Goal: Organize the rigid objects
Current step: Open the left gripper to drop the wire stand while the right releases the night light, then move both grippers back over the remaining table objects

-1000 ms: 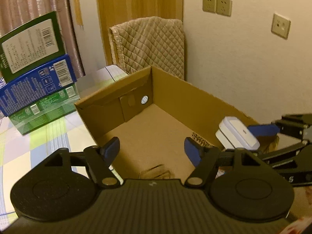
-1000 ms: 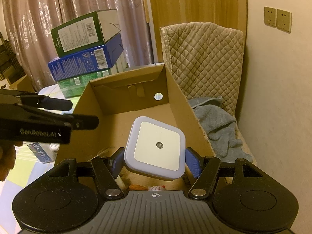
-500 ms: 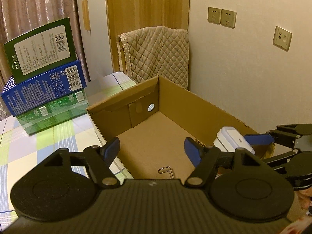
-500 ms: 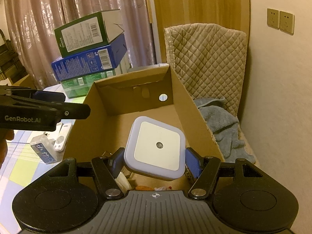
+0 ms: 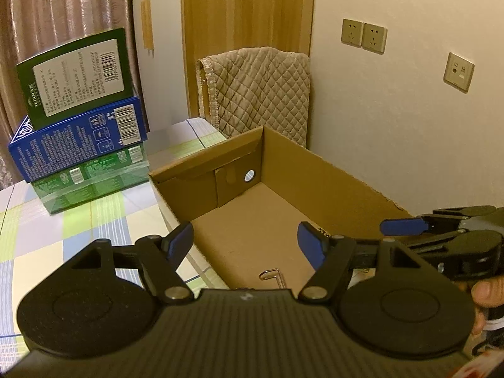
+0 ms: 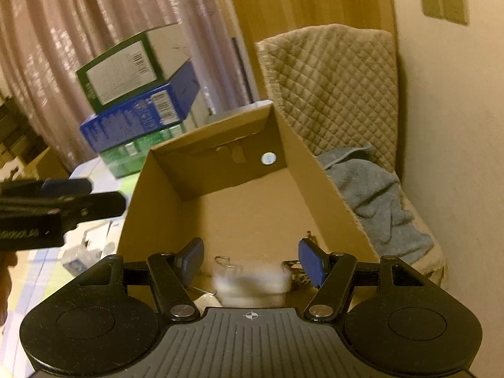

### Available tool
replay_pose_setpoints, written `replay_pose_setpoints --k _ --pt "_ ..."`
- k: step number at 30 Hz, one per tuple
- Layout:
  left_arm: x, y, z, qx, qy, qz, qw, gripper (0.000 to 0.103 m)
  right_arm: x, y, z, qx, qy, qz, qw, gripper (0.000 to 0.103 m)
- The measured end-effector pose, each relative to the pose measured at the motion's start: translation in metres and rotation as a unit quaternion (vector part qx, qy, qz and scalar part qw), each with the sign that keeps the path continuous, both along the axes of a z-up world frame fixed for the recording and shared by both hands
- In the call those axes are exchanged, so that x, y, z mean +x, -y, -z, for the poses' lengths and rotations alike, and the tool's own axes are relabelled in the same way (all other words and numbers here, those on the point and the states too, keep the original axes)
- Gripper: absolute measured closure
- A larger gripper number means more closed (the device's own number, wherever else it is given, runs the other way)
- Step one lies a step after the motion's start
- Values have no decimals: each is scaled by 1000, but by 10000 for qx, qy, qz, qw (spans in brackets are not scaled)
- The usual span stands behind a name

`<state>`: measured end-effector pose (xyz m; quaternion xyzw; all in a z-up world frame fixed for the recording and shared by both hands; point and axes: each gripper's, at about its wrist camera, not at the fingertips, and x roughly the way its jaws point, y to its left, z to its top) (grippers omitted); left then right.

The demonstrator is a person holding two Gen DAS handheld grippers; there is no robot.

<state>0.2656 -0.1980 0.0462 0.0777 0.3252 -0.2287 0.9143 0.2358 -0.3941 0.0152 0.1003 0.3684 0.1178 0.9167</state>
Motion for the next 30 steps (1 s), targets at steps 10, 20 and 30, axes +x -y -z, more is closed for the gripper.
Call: replay_pose_setpoints --k 10,20,30 --pt "-22 -35 -11 -228 28 -340 9992 34 -29 0 -11 -27 112 96 9999 38" --pt "-75 -86 -35 -408 149 -810 9958 34 -71 -37 -40 -109 358 -72 9993 38" --pt "-148 -169 -36 -340 231 -1481 9881 34 -129 -99 -66 -161 836 -546 9949 38"
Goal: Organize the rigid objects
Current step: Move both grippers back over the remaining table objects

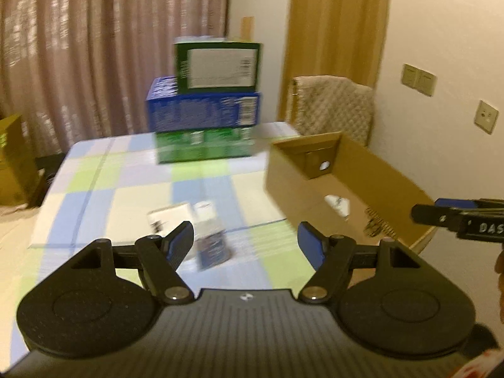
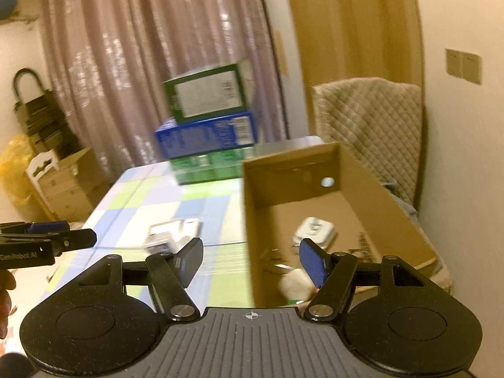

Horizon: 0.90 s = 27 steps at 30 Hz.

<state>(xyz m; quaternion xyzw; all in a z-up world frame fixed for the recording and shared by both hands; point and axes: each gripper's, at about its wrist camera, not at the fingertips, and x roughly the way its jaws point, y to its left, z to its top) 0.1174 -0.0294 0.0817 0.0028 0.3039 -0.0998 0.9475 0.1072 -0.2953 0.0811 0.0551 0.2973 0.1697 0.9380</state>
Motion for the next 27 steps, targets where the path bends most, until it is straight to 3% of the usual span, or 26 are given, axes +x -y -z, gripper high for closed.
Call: replay_pose_setpoints --k 12,27 --pt "-52 -78 14 63 -192 -791 9967 34 -30 -58 14 -66 -154 -483 9987 37" --pt "-56 -89 23 -43 -222 -887 9958 34 -40 -85 31 -173 -302 -683 9971 37"
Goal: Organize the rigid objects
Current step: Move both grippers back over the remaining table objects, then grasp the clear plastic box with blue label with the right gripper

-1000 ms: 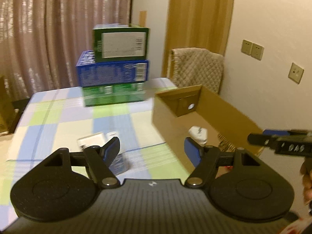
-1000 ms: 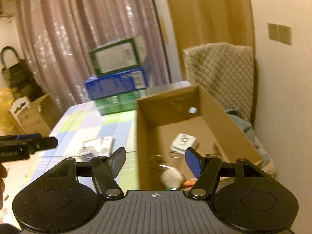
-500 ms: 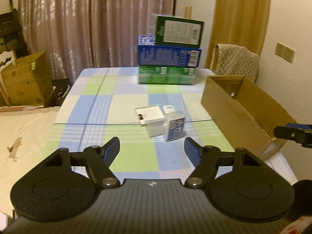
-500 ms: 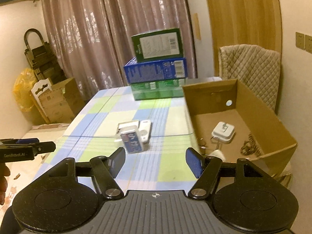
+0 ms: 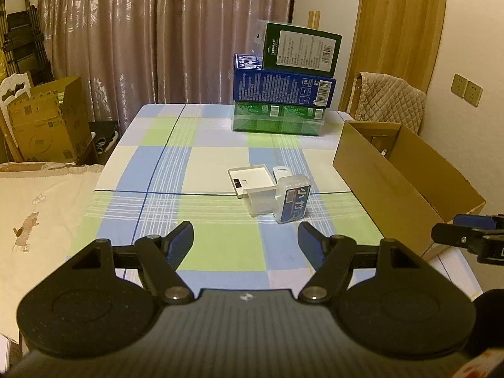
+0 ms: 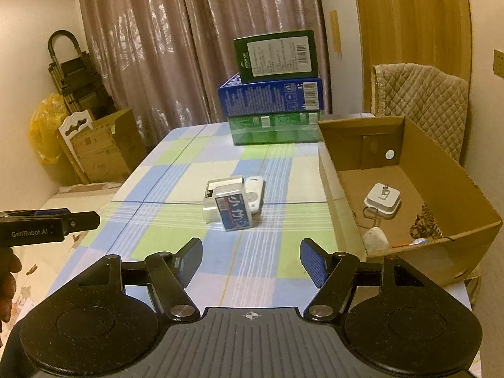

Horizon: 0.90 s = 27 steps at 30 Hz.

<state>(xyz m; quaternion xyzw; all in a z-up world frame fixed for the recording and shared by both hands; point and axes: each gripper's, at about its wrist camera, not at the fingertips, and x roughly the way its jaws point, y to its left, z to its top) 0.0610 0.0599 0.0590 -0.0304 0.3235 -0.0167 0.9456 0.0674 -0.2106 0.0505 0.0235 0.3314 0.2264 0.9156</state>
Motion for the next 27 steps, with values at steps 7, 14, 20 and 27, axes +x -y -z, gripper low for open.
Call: replay_pose_setpoints --k 7,14,20,27 --pt "4 1 7 -25 -73 18 10000 32 3 -9 5 -38 -48 -55 10000 37" --pt "17 -3 14 0 -119 26 9999 30 12 -21 12 -101 -18 -133 9999 37" --pt "45 -8 19 49 -129 2 9999 30 31 -37 24 -177 74 -244 9995 37" --pt "86 -15 31 95 -113 -1 9999 30 66 -59 49 -343 118 -400 9985 37"
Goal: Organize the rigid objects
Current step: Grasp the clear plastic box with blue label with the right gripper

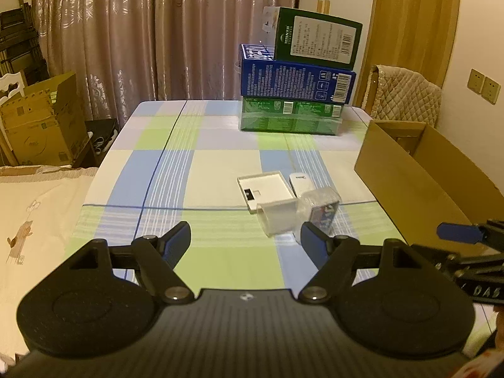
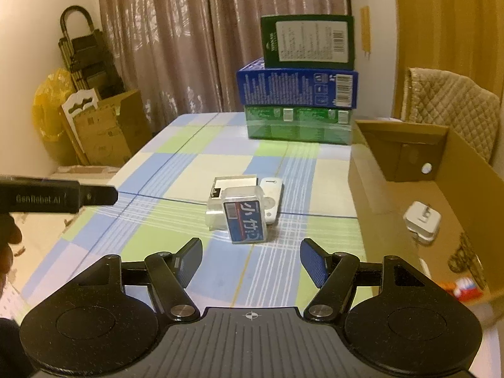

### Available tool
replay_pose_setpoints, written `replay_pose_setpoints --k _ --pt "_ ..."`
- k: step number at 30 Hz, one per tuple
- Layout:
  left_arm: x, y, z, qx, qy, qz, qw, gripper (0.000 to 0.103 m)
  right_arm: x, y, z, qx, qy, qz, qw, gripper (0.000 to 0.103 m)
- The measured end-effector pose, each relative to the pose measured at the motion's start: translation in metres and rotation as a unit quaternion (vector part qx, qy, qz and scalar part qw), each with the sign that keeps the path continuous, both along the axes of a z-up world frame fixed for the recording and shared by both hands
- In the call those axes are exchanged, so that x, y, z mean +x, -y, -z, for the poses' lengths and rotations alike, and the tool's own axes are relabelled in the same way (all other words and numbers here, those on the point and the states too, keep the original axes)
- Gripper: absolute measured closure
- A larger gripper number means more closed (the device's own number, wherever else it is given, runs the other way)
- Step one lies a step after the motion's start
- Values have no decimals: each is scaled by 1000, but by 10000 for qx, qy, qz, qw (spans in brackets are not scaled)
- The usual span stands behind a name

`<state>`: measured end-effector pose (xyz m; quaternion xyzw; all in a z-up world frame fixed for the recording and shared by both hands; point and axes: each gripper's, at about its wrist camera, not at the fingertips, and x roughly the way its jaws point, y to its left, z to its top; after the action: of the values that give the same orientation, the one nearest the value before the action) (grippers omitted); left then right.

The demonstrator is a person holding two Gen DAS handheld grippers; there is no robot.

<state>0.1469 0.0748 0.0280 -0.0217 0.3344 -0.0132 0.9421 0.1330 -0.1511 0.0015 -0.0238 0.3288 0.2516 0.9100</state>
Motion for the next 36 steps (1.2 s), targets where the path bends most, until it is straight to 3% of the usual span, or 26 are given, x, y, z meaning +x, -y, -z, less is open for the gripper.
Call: replay_pose_setpoints --k 11,21,24,32,34,36 --pt "68 -11 45 20 -100 -67 9999 29 61 -31 50 -169 -21 -113 9998 37" --pt "93 -21 95 -65 -232 132 9996 29 91 -54 87 -258 17 -230 9994 37" --pt "97 -22 98 164 -230 104 9995 29 97 -61 96 -244 -24 -284 9993 37" --pt "100 -24 102 89 -312 83 9994 28 112 -77 111 -248 34 -143 9996 38" --pt "101 -22 104 78 -350 140 9993 28 113 -77 111 -248 36 -130 9996 48" --pt "101 -20 104 75 -365 187 9991 28 115 -76 111 -271 40 -154 9995 48"
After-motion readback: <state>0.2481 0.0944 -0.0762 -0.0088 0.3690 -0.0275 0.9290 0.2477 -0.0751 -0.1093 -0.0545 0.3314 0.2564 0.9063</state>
